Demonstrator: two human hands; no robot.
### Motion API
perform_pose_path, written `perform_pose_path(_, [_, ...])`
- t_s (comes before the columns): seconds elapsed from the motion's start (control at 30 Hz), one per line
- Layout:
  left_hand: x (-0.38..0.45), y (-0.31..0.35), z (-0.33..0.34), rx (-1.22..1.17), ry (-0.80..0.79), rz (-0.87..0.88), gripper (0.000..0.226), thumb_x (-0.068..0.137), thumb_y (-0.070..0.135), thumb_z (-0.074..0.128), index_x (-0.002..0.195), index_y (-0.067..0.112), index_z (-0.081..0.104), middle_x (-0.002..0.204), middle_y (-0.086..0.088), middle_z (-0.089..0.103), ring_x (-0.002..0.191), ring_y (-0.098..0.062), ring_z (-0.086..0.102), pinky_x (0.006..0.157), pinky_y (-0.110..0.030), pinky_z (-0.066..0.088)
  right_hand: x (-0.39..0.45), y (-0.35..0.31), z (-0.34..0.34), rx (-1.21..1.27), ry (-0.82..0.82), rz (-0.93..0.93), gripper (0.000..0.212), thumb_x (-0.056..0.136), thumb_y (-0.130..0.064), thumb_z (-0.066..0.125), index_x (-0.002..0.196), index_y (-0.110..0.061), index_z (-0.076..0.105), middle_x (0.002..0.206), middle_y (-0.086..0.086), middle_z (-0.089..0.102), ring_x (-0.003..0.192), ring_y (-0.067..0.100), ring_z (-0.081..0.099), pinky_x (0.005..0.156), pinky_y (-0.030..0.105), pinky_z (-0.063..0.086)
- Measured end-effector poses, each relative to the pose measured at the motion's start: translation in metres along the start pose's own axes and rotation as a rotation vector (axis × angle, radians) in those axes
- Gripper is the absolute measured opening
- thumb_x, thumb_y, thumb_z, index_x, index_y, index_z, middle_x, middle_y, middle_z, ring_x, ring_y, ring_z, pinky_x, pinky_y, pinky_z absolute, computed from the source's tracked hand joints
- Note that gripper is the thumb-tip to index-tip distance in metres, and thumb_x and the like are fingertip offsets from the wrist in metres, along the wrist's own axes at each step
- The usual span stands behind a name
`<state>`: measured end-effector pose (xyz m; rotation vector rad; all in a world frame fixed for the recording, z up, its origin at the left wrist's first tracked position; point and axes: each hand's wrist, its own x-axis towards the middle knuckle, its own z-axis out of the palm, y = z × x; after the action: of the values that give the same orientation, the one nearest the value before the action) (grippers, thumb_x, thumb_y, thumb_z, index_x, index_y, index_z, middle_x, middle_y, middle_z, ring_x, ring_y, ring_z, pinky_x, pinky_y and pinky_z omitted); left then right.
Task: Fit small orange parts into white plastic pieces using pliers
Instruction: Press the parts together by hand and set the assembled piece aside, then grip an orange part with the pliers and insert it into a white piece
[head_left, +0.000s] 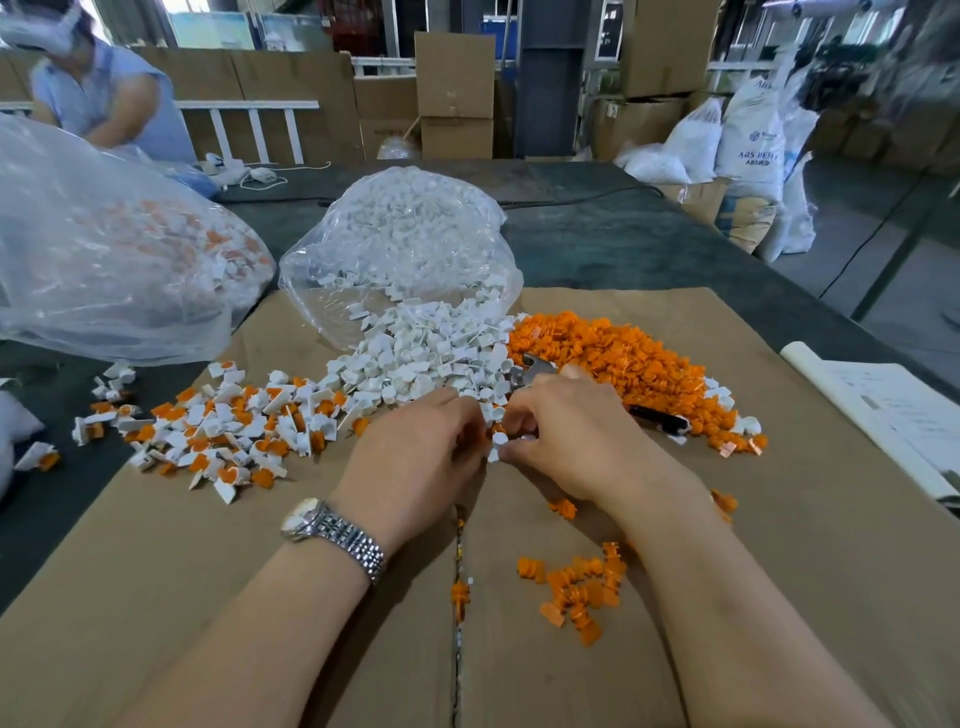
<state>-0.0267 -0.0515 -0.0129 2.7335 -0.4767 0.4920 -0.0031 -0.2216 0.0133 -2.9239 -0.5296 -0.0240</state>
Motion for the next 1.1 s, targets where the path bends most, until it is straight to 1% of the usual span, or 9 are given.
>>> perform_pose_path(0.13, [-0.001, -0.002, -0.005, -0.109, -0.009, -0.11, 0.008, 0.093, 0.036, 0.068, 0.094, 0.029, 0.069, 0.087, 0.014, 0.065, 0.074, -0.004, 0.06, 0.063, -0.02, 0.047, -0.001, 0.004, -0.002, 0.089, 0.0, -0.017, 0.022, 0.09, -0.041, 0.072, 0.11, -0.031, 0.067, 0.113, -0.006, 0.063, 0.124, 0.022, 0.045, 0.098, 0.048, 0.044])
perform_pose_path(0.27, [0.002, 0.0, -0.01, -0.607, 0.035, -0.344, 0.003, 0.091, 0.024, 0.075, 0.091, 0.026, 0.076, 0.068, 0.011, 0.072, 0.055, -0.002, 0.065, 0.051, -0.016, 0.049, -0.001, 0.002, -0.008, 0.521, 0.043, -0.044, 0.026, 0.084, -0.029, 0.082, 0.105, -0.027, 0.067, 0.093, -0.012, 0.07, 0.089, 0.002, 0.065, 0.08, 0.025, 0.054])
perform_pose_path(0.4, [0.003, 0.006, -0.015, -1.007, -0.009, -0.42, 0.012, 0.097, 0.012, 0.066, 0.102, 0.015, 0.077, 0.071, 0.0, 0.076, 0.054, -0.005, 0.066, 0.05, -0.013, 0.045, -0.001, 0.006, -0.01, 0.623, 0.158, -0.009, 0.014, 0.086, -0.025, 0.08, 0.094, -0.029, 0.069, 0.085, -0.012, 0.073, 0.081, -0.001, 0.068, 0.079, 0.025, 0.057])
perform_pose_path(0.53, [0.001, 0.007, -0.007, -0.447, 0.03, -0.213, 0.009, 0.096, 0.022, 0.067, 0.099, 0.026, 0.075, 0.08, 0.009, 0.07, 0.07, -0.004, 0.065, 0.065, -0.019, 0.051, 0.0, 0.011, -0.01, 0.533, 0.263, 0.083, 0.006, 0.091, -0.024, 0.074, 0.094, -0.025, 0.069, 0.086, -0.013, 0.069, 0.083, 0.002, 0.064, 0.081, 0.03, 0.056])
perform_pose_path(0.6, [-0.001, 0.009, -0.003, -0.246, -0.012, -0.049, 0.011, 0.096, 0.028, 0.067, 0.104, 0.028, 0.074, 0.093, 0.013, 0.061, 0.079, -0.006, 0.061, 0.073, -0.032, 0.054, 0.001, 0.011, -0.01, 0.498, 0.292, 0.107, 0.005, 0.093, -0.023, 0.072, 0.096, -0.025, 0.069, 0.088, -0.012, 0.068, 0.085, 0.005, 0.063, 0.082, 0.032, 0.055])
perform_pose_path(0.83, [-0.001, 0.014, -0.003, -0.191, -0.09, -0.011, 0.004, 0.094, 0.03, 0.07, 0.096, 0.029, 0.067, 0.093, 0.011, 0.059, 0.081, -0.007, 0.058, 0.074, -0.034, 0.053, 0.0, 0.012, -0.012, 0.507, 0.303, 0.108, 0.01, 0.093, -0.023, 0.071, 0.103, -0.025, 0.073, 0.095, -0.008, 0.07, 0.089, 0.006, 0.062, 0.083, 0.026, 0.053])
perform_pose_path(0.93, [-0.001, 0.009, -0.006, -0.426, -0.057, -0.134, 0.005, 0.093, 0.025, 0.073, 0.094, 0.03, 0.071, 0.082, 0.011, 0.067, 0.071, -0.002, 0.061, 0.066, -0.022, 0.052, 0.0, 0.013, -0.013, 0.594, 0.319, 0.115, 0.01, 0.089, -0.024, 0.077, 0.097, -0.024, 0.071, 0.088, -0.009, 0.068, 0.082, 0.003, 0.063, 0.074, 0.021, 0.053])
perform_pose_path(1.03, [0.0, 0.002, -0.014, -1.095, -0.023, -0.448, 0.01, 0.091, 0.016, 0.074, 0.097, 0.02, 0.08, 0.075, 0.0, 0.071, 0.062, -0.01, 0.063, 0.06, -0.02, 0.053, 0.0, 0.013, -0.013, 0.743, 0.329, 0.08, 0.006, 0.088, -0.022, 0.078, 0.091, -0.025, 0.074, 0.086, -0.01, 0.071, 0.078, 0.001, 0.065, 0.066, 0.014, 0.05])
perform_pose_path(1.1, [0.002, -0.004, -0.018, -1.508, -0.042, -0.604, 0.014, 0.082, 0.009, 0.074, 0.093, 0.009, 0.082, 0.08, -0.01, 0.071, 0.067, -0.015, 0.066, 0.062, -0.021, 0.057, -0.001, 0.011, -0.015, 0.82, 0.344, 0.021, 0.009, 0.091, -0.019, 0.075, 0.097, -0.025, 0.077, 0.091, -0.013, 0.073, 0.086, -0.002, 0.067, 0.075, 0.012, 0.052])
